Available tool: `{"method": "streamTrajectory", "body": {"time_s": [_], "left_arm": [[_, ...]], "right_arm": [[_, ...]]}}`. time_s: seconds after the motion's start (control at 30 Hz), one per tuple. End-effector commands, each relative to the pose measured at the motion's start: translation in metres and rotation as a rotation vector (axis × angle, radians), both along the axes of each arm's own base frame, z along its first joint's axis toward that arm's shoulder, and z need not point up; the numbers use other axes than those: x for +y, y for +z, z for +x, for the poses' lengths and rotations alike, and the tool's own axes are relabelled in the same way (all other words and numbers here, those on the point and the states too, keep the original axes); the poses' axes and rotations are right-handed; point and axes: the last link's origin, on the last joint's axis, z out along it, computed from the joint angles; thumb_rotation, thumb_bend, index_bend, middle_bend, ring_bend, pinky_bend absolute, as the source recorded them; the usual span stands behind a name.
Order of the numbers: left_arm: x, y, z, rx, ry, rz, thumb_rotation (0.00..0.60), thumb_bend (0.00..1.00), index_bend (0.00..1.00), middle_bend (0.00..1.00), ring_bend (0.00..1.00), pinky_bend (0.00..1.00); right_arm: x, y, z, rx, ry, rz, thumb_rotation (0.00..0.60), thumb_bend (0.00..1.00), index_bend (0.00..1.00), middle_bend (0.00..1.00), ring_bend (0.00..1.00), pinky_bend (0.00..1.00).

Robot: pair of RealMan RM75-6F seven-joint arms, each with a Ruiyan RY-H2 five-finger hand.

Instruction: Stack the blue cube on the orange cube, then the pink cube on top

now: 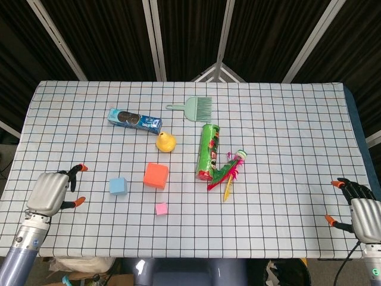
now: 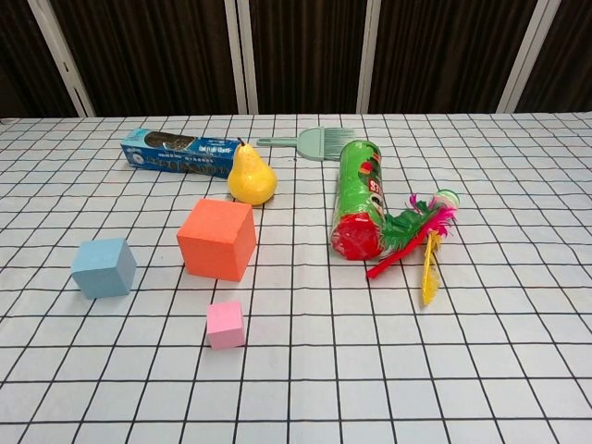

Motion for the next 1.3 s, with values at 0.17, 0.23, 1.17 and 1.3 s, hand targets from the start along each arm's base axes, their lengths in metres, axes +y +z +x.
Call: {"method": "streamTrajectory", "body": {"time_s": [0.17, 0.23, 1.17, 1.3], "left_arm": [[0.016, -0.033, 0.019, 0.072, 0.086, 0.007, 0.6, 0.1, 0.35, 0.83, 0.72, 0.87], [0.027, -0.049, 0.013, 0.089, 0.149, -0.001, 0.6, 0.1, 0.34, 0.83, 0.72, 0.87], [0.04, -0.099, 0.011, 0.155, 0.187, -0.094, 0.6, 0.15, 0.32, 0.82, 0.71, 0.86], [0.041, -0.101, 0.011, 0.147, 0.183, -0.094, 0.6, 0.16, 0.32, 0.82, 0.71, 0.86]], "right_arm": [[0.001, 0.003, -0.001, -0.02, 0.006, -0.003, 0.6, 0.17, 0.25, 0.2, 0.19, 0.2], [0.0, 0.005, -0.003, -0.027, 0.001, -0.008, 0.6, 0.17, 0.25, 0.2, 0.19, 0.2], [-0.002, 0.01, -0.007, -0.044, -0.001, -0.017, 0.6, 0.17, 0.25, 0.2, 0.19, 0.2], [-0.002, 0.01, -0.006, -0.043, -0.002, -0.014, 0.6, 0.17, 0.25, 0.2, 0.19, 0.2]]}}
